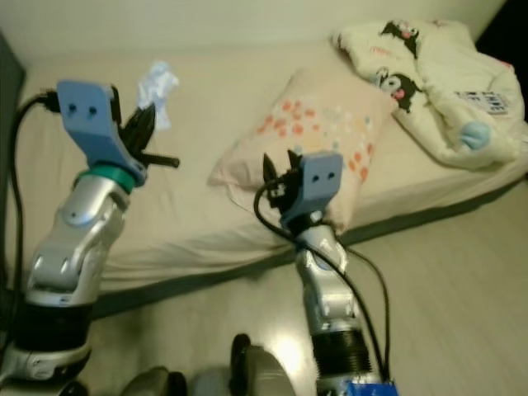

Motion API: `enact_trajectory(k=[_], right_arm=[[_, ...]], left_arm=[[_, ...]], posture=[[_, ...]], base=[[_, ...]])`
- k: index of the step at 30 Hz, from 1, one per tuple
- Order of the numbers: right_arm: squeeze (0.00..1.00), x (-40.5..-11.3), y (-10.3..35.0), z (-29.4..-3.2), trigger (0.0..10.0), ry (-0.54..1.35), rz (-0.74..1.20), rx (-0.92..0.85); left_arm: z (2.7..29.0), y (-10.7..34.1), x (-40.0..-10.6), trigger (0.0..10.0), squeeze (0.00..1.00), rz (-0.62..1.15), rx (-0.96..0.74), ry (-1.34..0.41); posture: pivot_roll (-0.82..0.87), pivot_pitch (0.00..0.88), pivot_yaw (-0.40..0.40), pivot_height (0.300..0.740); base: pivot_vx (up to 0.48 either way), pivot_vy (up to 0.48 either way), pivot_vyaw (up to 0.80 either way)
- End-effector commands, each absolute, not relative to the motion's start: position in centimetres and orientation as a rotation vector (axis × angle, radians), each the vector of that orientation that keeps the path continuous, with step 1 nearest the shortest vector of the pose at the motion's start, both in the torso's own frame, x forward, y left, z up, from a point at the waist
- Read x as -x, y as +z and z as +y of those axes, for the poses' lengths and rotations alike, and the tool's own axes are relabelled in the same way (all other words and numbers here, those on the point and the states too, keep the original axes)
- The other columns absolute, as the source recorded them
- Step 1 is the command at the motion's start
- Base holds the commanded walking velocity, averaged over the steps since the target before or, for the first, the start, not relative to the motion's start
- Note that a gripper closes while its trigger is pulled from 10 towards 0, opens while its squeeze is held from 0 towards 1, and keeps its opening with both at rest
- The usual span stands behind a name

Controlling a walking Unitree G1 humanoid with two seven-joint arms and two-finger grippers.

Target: Clean up the room

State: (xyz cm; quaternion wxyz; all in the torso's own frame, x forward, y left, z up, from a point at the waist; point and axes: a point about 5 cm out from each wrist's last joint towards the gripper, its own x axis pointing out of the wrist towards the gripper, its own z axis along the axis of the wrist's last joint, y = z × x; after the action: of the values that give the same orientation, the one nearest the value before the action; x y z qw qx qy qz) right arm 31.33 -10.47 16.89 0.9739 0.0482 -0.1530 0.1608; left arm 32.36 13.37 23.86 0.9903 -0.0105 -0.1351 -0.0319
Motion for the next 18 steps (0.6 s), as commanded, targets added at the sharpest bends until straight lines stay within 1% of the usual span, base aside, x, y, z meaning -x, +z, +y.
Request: enact_trajectory(k=[1,18], right_arm=[[0.00,-31.32,16.41,-10.98,10.0,0.309,-0.293,-0.087],[0.00,-31.38,16.32,-10.84,10.0,0.312,-0.290,-0.075]], left_arm=[[13.10,23.54,-32.29,10.0,0.00,-0.257,0.021,-0.069],[13.23,23.58,-32.30,10.0,0.00,-0.256,0.018,-0.066]], posture=[[-0.04,0.064,-0.019,0.740],[-0.04,0.065,-0.014,0.740]], base=[[-0.371,0.000,0.00],[-0.368,0.000,0.00]])
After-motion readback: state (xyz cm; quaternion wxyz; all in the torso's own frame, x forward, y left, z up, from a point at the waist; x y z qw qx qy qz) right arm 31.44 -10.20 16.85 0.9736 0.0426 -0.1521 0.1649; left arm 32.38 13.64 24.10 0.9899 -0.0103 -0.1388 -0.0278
